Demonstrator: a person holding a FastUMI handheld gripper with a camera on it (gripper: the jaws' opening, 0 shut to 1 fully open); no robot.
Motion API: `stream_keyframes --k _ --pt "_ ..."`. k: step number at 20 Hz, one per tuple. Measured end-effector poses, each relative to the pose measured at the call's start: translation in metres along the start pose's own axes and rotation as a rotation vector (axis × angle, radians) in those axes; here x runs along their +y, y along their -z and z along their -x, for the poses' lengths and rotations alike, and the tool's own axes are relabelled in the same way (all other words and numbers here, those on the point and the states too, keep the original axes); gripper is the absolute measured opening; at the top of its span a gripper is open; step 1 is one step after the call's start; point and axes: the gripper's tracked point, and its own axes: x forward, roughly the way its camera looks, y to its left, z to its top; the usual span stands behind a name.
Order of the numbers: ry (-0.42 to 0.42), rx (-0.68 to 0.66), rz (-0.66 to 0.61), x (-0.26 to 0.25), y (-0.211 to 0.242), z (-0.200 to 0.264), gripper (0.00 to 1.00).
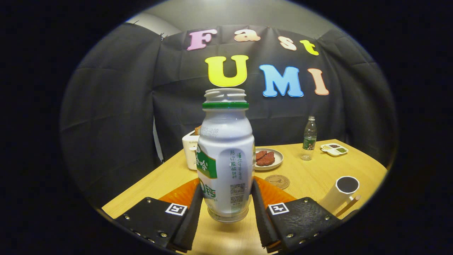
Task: Take the bottle from table, then pour the juice into the cup, finally place the bottle on the coaster
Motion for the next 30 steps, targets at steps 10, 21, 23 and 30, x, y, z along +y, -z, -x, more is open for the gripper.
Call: stream_keyframes --k 10,21,23,30 --pt "0.117 0.009 -0.204 -0.085 -0.001 0.01 0.69" --pt "0.152 0.07 -0.5 -0.117 0.026 0.009 0.69" --pt "0.152 0.08 -0.556 -0.118 0.031 0.007 0.69" --pt "0.191 0.097 -0.735 -0.128 0.046 0.002 0.69"
